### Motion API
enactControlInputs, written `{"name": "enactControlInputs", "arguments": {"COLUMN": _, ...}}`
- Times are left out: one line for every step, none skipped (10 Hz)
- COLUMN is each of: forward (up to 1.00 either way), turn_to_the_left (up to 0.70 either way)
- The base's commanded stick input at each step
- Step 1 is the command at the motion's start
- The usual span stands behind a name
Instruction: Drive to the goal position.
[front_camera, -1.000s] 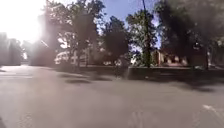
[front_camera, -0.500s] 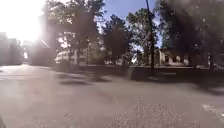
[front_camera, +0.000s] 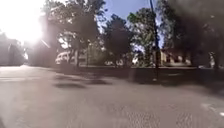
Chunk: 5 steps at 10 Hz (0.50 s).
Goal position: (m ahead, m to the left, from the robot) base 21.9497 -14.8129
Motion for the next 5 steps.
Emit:
{"name": "enactControlInputs", "arguments": {"forward": 0.70, "turn_to_the_left": 0.05}}
{"name": "enactControlInputs", "arguments": {"forward": 0.70, "turn_to_the_left": 0.13}}
{"name": "enactControlInputs", "arguments": {"forward": 0.70, "turn_to_the_left": 0.14}}
{"name": "enactControlInputs", "arguments": {"forward": 0.70, "turn_to_the_left": 0.14}}
{"name": "enactControlInputs", "arguments": {"forward": 0.70, "turn_to_the_left": 0.14}}
